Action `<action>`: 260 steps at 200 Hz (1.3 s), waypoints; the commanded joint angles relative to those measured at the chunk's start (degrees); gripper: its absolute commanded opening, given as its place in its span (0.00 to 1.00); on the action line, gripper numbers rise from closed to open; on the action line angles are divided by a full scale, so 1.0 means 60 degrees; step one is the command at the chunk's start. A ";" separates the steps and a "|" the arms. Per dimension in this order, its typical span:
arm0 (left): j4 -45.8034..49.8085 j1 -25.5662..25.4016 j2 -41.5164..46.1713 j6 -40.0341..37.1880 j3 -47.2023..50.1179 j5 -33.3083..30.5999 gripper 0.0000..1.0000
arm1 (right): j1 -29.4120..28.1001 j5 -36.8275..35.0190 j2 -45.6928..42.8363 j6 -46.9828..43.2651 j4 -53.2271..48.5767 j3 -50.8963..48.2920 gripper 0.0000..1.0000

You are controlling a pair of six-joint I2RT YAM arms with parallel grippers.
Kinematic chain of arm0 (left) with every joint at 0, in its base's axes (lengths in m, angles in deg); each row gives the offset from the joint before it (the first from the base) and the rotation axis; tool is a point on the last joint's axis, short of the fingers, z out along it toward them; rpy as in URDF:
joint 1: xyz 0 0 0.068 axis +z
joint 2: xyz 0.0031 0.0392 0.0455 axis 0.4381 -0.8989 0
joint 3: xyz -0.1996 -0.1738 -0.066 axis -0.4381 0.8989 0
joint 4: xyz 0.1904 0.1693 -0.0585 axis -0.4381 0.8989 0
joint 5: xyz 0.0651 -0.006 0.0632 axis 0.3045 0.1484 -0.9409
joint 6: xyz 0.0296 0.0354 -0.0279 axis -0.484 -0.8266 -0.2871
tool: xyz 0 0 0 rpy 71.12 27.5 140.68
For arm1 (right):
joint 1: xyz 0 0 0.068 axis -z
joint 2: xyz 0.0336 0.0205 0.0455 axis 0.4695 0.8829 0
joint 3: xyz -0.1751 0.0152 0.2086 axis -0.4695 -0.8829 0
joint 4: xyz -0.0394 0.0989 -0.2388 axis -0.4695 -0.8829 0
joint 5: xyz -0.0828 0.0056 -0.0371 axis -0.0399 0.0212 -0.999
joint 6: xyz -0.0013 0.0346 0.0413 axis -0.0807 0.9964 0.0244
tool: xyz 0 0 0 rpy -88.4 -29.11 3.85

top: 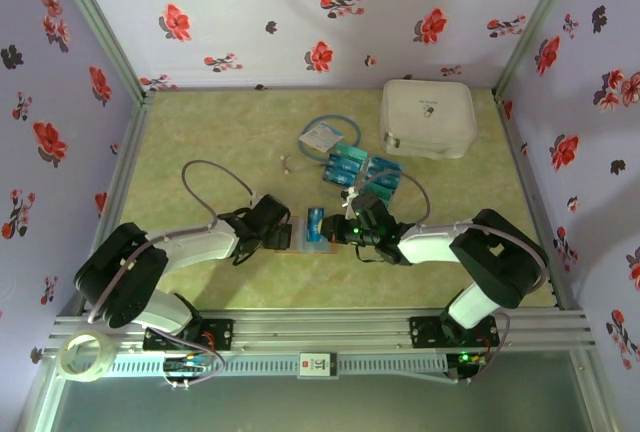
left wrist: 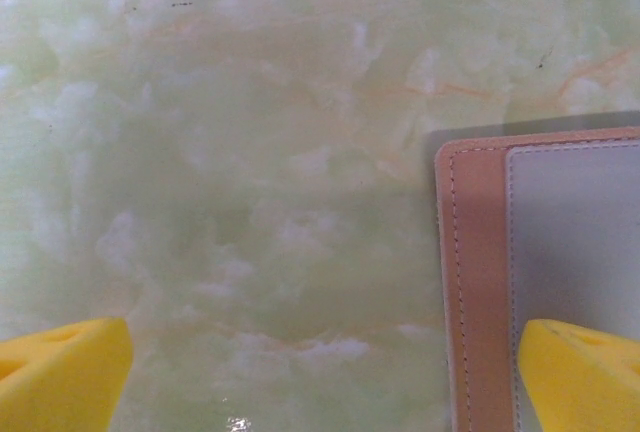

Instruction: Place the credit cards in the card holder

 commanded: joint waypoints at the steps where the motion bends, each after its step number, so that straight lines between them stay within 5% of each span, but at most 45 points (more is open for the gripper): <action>1: 0.0214 -0.0067 -0.0024 0.0122 0.0258 -0.0295 1.00 | -0.0054 0.0302 0.0170 0.0274 0.0945 -0.0140 0.00; 260: 0.0563 -0.0068 0.0397 0.0380 0.0310 -0.0667 1.00 | -0.0157 0.0728 0.1683 0.1116 0.3103 -0.0378 0.00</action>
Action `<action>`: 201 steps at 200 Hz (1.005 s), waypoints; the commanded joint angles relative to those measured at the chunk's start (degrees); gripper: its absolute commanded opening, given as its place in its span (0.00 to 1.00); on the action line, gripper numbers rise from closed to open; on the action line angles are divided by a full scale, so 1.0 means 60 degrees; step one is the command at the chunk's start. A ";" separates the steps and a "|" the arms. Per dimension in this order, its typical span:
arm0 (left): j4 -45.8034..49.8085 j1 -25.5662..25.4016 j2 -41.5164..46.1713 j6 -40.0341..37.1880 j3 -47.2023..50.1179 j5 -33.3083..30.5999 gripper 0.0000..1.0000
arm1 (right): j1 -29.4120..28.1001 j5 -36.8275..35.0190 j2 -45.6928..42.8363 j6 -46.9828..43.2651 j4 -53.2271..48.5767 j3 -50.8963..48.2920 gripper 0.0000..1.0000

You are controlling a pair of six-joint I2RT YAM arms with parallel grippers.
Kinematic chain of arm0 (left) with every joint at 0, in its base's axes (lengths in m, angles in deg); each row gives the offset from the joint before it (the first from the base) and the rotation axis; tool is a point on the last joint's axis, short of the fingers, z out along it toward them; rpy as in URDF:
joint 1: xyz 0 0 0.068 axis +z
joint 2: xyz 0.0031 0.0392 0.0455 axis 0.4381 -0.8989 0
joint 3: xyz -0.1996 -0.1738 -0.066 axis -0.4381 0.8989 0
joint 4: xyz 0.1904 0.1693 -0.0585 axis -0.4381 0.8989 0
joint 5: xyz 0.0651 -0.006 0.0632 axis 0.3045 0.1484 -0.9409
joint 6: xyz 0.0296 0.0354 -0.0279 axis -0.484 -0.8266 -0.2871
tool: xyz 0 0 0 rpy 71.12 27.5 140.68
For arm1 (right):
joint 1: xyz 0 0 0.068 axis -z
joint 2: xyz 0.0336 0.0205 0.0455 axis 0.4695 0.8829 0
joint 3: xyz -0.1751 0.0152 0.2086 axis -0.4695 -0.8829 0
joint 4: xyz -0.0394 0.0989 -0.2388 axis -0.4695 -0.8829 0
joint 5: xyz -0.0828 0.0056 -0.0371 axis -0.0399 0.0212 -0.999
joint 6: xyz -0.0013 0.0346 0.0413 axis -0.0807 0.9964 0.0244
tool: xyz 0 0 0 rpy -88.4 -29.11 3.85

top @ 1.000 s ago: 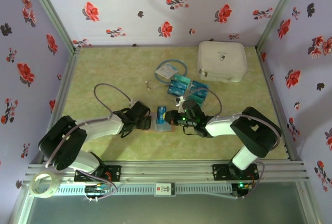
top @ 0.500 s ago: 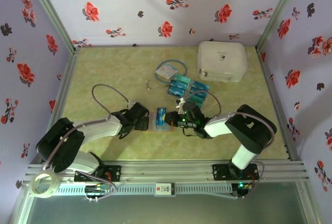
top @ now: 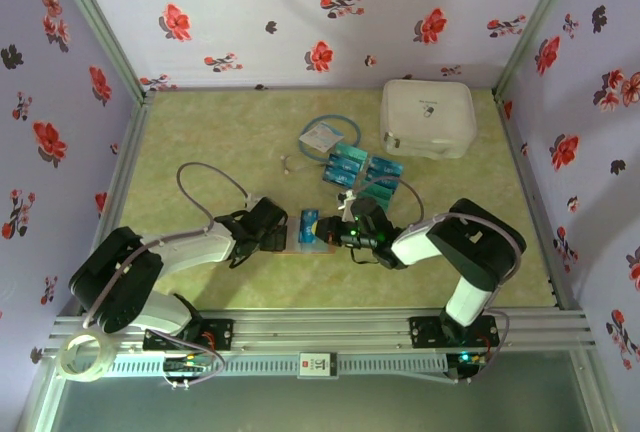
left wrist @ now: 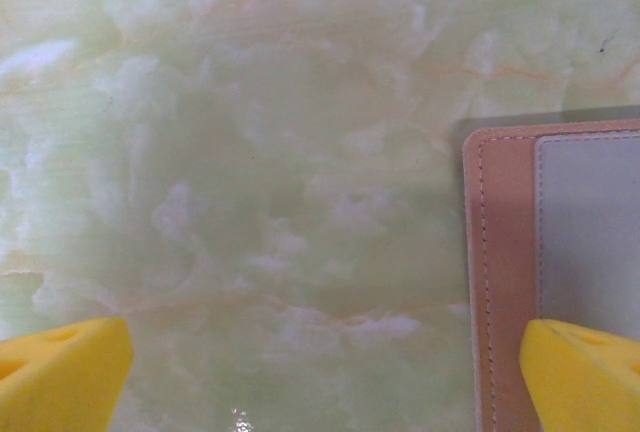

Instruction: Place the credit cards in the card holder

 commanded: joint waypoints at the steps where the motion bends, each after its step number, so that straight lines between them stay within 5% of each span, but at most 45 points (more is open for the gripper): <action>1: 0.0277 -0.0067 0.0060 0.0127 0.0084 -0.0307 1.00 | -0.0113 0.0202 0.0291 0.0214 0.0651 -0.0063 0.00; 201: 0.0639 -0.0071 0.0725 -0.0076 -0.0166 -0.0296 1.00 | -0.0155 -0.0069 0.0610 0.0944 0.1772 -0.0709 0.00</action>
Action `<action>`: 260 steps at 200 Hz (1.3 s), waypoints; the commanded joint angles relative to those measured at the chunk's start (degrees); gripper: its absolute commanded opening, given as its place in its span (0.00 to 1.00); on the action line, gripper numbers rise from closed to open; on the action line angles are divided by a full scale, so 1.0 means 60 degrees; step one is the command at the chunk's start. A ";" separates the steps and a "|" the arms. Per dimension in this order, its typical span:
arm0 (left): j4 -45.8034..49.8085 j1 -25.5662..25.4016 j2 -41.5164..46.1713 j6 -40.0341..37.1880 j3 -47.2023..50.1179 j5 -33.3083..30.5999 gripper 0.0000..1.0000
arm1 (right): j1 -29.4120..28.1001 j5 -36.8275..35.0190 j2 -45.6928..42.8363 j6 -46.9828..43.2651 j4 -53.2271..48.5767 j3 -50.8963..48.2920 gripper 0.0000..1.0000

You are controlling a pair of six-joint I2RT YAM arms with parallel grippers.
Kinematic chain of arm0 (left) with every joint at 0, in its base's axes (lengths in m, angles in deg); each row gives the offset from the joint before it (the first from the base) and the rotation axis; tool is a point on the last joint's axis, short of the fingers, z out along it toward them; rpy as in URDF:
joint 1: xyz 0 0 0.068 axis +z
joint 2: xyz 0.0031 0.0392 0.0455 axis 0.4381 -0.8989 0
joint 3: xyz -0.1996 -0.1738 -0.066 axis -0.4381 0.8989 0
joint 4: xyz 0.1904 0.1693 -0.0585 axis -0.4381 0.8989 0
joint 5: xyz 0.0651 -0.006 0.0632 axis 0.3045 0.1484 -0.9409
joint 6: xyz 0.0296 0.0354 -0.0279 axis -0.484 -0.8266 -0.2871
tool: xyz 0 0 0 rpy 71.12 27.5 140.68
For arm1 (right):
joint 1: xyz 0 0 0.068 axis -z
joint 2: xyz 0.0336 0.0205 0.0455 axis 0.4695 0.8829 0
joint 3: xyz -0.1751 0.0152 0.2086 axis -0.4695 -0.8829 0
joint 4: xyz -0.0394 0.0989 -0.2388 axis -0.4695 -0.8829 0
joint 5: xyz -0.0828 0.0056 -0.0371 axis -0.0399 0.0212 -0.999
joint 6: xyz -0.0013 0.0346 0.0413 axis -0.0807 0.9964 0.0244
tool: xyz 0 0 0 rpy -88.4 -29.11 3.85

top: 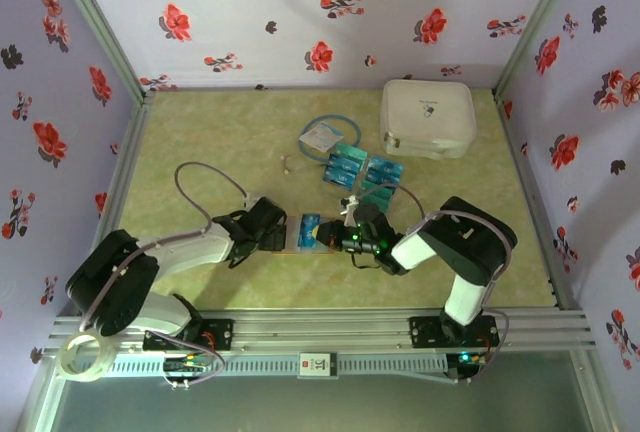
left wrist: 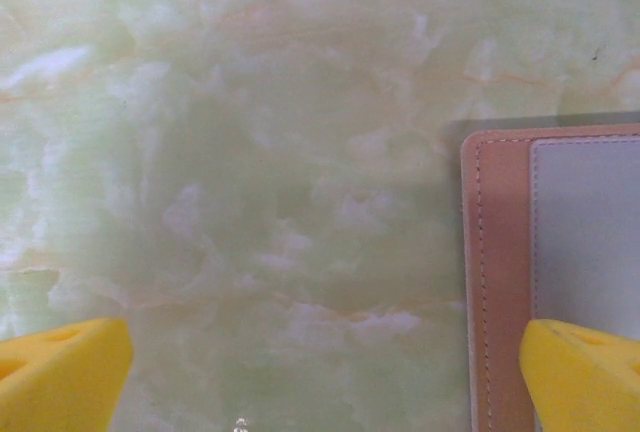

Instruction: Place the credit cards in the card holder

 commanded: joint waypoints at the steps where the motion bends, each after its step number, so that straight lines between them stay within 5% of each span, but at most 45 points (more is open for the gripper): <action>1: 0.0471 -0.0069 0.0408 -0.0067 -0.0180 -0.0243 1.00 | -0.0105 -0.0127 0.0143 0.0190 0.0471 -0.0165 0.00; 260: 0.0227 -0.0783 -0.0189 -0.0289 0.0084 -0.0536 1.00 | 0.0390 0.0840 -0.0321 -0.0513 -0.0834 0.0315 0.02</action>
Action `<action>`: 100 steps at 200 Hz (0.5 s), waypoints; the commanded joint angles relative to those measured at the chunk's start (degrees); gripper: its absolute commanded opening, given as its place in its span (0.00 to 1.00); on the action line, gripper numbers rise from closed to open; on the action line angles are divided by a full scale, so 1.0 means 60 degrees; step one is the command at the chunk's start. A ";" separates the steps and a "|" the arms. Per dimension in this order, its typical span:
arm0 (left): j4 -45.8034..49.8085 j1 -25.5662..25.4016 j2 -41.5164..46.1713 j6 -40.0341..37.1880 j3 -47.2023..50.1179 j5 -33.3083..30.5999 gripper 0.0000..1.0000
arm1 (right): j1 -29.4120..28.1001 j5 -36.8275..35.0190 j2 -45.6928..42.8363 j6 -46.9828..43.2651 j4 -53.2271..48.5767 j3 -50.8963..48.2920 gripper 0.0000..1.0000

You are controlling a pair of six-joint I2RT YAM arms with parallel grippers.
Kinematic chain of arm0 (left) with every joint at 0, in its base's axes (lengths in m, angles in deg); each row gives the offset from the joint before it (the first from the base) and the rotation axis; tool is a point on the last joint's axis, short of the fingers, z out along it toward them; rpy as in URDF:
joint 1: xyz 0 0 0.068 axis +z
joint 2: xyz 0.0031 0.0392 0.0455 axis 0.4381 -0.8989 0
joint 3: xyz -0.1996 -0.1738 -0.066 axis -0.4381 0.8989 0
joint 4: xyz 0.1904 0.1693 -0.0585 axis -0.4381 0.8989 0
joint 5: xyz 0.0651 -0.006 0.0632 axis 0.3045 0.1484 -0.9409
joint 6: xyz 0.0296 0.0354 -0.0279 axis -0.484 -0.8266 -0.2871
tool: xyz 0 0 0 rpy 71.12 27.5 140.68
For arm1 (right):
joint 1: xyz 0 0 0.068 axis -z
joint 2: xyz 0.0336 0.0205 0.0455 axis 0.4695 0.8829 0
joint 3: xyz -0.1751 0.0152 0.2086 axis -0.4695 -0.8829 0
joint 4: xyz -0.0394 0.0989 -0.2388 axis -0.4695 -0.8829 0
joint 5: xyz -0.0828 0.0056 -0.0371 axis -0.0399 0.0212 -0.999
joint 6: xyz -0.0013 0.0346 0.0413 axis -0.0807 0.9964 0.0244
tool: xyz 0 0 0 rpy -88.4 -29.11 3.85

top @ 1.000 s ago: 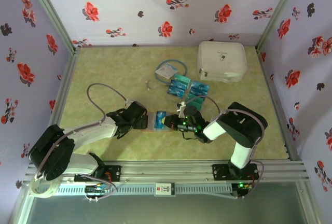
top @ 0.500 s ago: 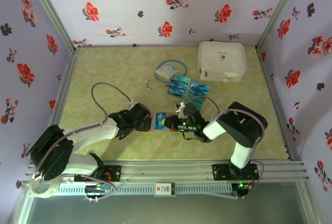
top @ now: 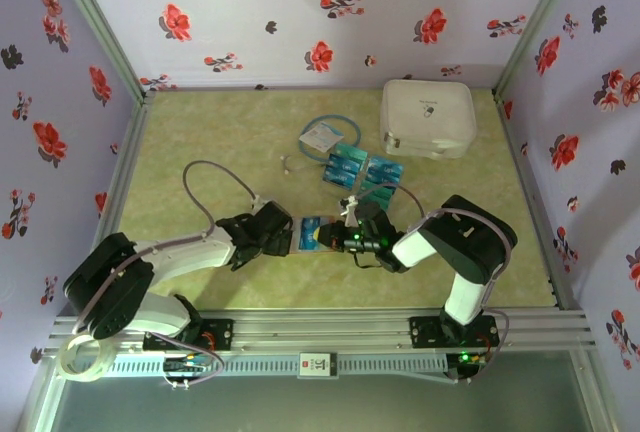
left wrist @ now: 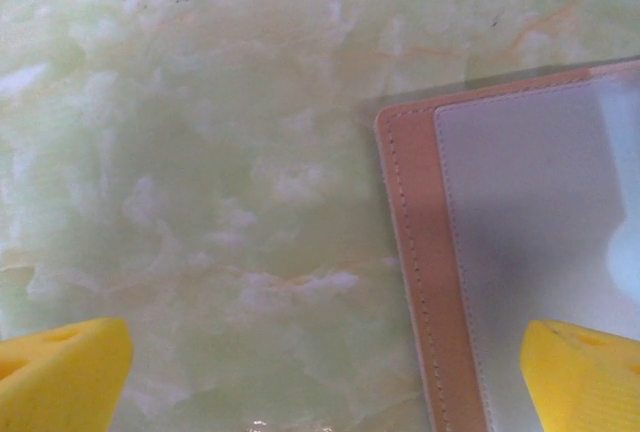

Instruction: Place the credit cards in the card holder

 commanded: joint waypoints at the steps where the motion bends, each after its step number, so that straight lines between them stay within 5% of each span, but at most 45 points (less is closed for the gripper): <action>1: -0.0051 -0.0074 -0.0196 0.0031 0.0190 -0.0349 1.00 | 0.0073 0.0101 -0.0349 -0.0217 -0.0268 0.0166 0.02; 100: -0.0027 -0.0086 -0.0116 0.0452 0.0402 -0.0391 1.00 | 0.0153 -0.0163 -0.0539 -0.0129 -0.0210 0.0248 0.01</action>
